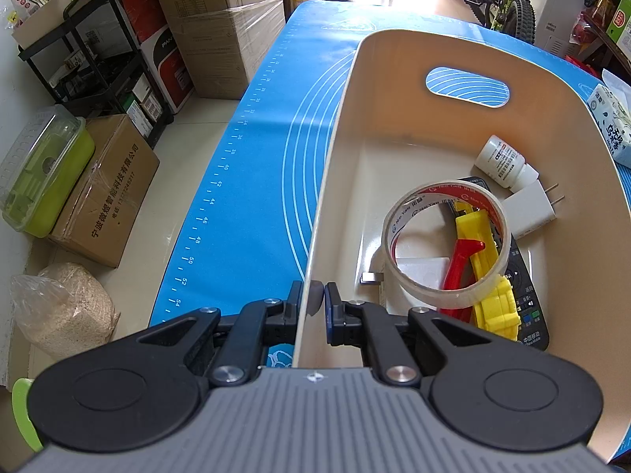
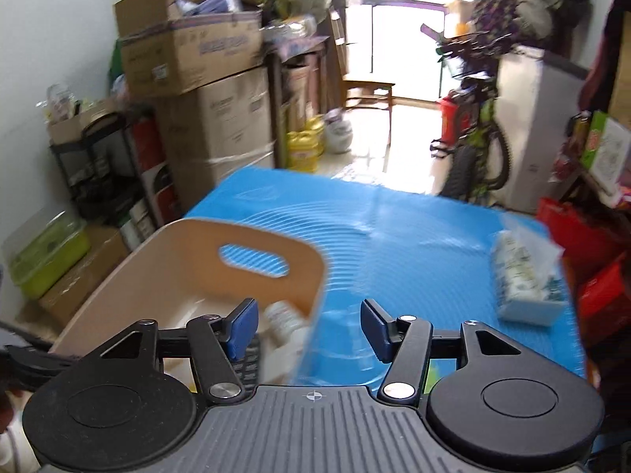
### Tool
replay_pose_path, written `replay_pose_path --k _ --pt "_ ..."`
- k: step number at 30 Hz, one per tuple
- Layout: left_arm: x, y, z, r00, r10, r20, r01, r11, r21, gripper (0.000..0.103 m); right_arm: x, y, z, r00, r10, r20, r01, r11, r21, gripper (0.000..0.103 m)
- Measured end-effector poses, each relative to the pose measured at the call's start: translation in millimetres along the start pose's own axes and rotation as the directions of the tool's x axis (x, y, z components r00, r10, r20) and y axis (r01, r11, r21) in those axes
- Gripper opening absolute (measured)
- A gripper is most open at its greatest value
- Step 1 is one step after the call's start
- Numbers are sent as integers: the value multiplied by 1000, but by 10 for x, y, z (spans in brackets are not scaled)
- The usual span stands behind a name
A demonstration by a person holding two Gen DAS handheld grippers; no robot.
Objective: Organize rigid objects
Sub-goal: 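Move the right gripper to the green round tin and grasp it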
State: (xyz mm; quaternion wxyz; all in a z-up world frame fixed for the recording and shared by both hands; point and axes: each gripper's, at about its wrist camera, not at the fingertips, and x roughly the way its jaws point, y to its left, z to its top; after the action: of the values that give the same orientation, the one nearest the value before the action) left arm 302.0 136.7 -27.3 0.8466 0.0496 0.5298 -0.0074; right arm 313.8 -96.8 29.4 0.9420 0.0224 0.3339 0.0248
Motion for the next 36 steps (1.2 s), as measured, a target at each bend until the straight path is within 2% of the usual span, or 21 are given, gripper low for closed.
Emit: replay_pose_path --k 4,9,15,20,27,30,32,33,34,36 --pt "0 -1 1 1000 0 0 0 1000 0 12 64 -347 -49 999 -43 -5 43 996 78 67" --pt "0 -1 -1 1000 0 0 0 1000 0 12 344 -705 -220 992 -76 -99 94 978 188 68" --pt "-2 1 -1 1000 -1 -1 1 1000 -2 12 730 -858 -481 983 -70 -172 110 964 240 68" --pt "-3 6 2 1000 0 -1 0 1000 -1 12 961 -835 -659 973 -80 -216 132 962 239 69" --pt "-6 12 1 1000 1 0 -1 1000 1 12 1166 -801 -822 970 -104 -222 159 955 252 69" --pt "-13 31 -5 1000 2 0 -2 1000 2 12 1202 -769 -841 973 -120 -196 165 959 230 69" --pt "-11 22 -3 1000 3 0 -3 1000 3 12 1216 -755 -840 973 -142 -184 181 958 222 64" --pt "-11 25 -4 1000 4 0 -4 1000 4 12 1218 -743 -848 974 -143 -177 180 959 218 56" --pt "-9 28 -5 1000 5 0 -5 1000 4 12 1211 -722 -857 973 -150 -172 186 960 210 53" --pt "-9 27 -5 1000 5 0 -5 1000 4 12 1200 -696 -882 974 -162 -159 191 963 192 54"
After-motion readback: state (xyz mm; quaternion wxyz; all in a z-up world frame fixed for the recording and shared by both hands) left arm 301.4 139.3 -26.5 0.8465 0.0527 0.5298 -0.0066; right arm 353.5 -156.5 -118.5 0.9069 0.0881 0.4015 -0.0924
